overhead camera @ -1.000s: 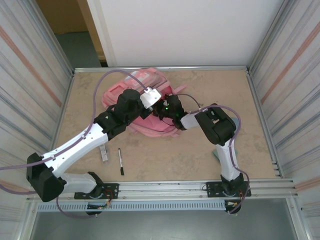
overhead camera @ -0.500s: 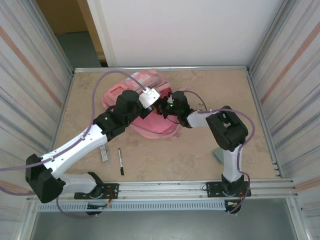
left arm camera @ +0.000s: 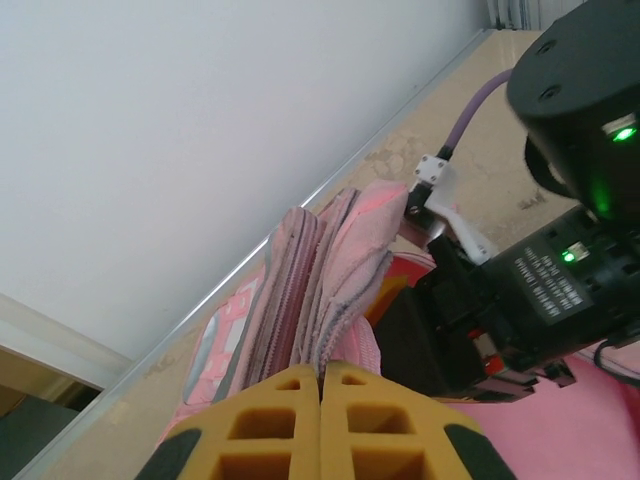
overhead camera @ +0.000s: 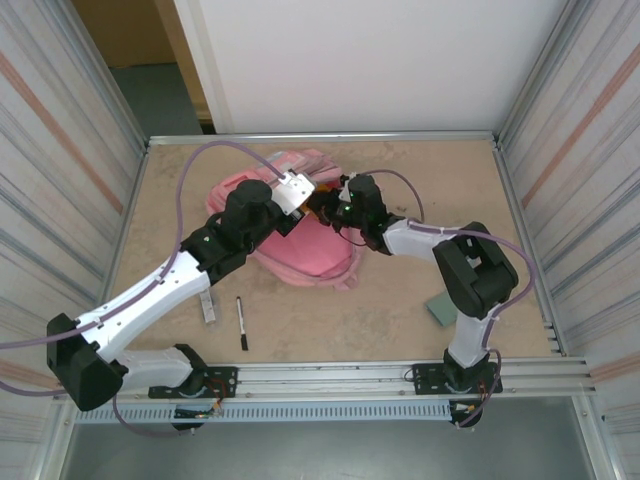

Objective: Pack books, pencil case, and school supplies into a backpack

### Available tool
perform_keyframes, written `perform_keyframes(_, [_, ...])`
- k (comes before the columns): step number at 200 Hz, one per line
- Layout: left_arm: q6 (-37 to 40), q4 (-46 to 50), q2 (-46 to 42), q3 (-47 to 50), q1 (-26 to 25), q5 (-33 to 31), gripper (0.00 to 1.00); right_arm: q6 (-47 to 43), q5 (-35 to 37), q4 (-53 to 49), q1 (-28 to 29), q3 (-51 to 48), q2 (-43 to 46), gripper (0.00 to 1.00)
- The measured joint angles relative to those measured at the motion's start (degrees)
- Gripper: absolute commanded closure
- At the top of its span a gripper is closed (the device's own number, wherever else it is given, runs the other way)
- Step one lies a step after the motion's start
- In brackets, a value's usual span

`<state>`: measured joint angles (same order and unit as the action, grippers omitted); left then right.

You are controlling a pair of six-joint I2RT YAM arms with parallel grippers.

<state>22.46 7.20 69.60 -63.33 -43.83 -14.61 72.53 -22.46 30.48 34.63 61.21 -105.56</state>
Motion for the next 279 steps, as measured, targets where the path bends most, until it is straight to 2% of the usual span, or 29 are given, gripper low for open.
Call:
perform_keyframes(48, [-0.7, 0.1, -0.9, 0.5, 0.0, 1.5, 1.0, -1.0, 1.8, 3.4, 1.4, 4.8, -11.4, 1.0])
perform_keyframes(73, [-1.3, 0.3, -1.0, 1.2, 0.3, 1.7, 1.0, -0.5, 1.6, 4.4, 1.4, 6.4, -17.5, 0.68])
perform_keyframes(112, [-2.9, 0.3, -1.0, 1.7, 0.3, 2.6, 1.0, 2.2, 0.7, 6.8, 1.0, 6.2, -17.6, 0.51])
perform_keyframes(131, [-4.0, -0.6, -1.0, 2.8, 0.3, 3.0, 1.0, 2.4, -1.0, 4.8, 0.5, 5.6, -15.9, 0.44])
perform_keyframes(159, [-7.1, -3.2, -1.3, 6.2, 0.2, 3.5, 1.0, 2.0, -3.7, -0.9, -1.4, 4.5, -12.3, 0.42])
perform_keyframes(187, [-10.0, -5.5, -1.3, 9.7, -0.1, 3.6, 1.0, -0.5, -3.8, -11.9, -2.9, 2.9, -5.3, 0.39])
perform_keyframes(240, [-14.7, -8.0, -1.4, 12.3, -1.2, 4.1, 1.0, -10.9, -2.5, -29.2, -4.4, 0.8, 9.9, 0.39])
perform_keyframes(276, [-20.3, -9.8, -0.9, 17.9, -3.3, 4.1, 1.0, -20.4, 1.1, -39.0, -8.7, -4.5, 16.9, 0.39])
perform_keyframes(279, [-20.8, -10.1, -0.7, 18.3, -3.4, 4.1, 0.96, -21.1, 1.8, -39.9, -9.0, -4.8, 17.4, 0.39])
